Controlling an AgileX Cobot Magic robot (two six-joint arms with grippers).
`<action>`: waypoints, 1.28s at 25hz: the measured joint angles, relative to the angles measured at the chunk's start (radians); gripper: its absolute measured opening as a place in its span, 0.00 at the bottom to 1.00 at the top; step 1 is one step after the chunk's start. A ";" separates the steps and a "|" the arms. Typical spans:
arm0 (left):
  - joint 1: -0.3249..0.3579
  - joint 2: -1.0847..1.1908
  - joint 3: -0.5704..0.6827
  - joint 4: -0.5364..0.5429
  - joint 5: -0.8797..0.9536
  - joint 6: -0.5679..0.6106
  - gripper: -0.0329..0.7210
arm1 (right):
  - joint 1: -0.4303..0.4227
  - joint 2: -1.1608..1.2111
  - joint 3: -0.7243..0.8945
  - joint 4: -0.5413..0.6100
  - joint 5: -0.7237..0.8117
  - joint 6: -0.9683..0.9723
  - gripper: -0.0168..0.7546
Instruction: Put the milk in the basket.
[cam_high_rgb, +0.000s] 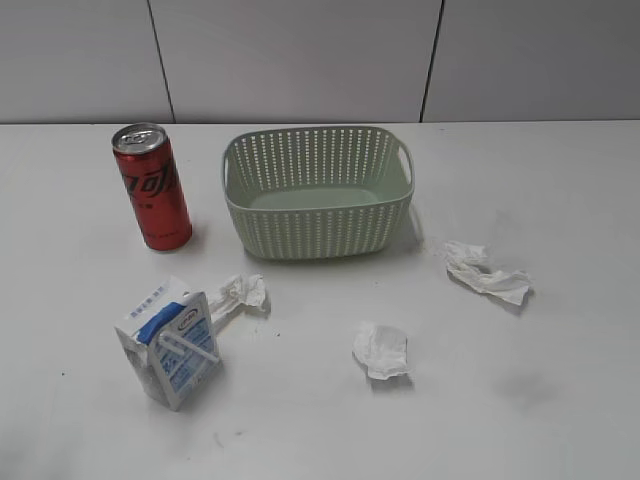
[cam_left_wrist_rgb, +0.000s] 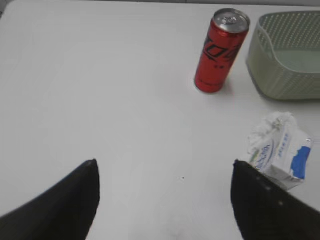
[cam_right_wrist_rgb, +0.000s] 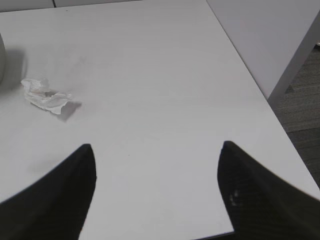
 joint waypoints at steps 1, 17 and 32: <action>-0.015 0.079 -0.016 -0.037 -0.004 0.026 0.86 | 0.000 0.000 0.000 0.000 0.000 0.000 0.78; -0.490 0.884 -0.444 0.021 0.102 0.013 0.85 | 0.000 0.000 0.000 0.000 0.000 0.000 0.78; -0.562 1.222 -0.481 0.094 0.046 -0.041 0.85 | 0.000 0.000 0.000 0.000 0.000 0.000 0.78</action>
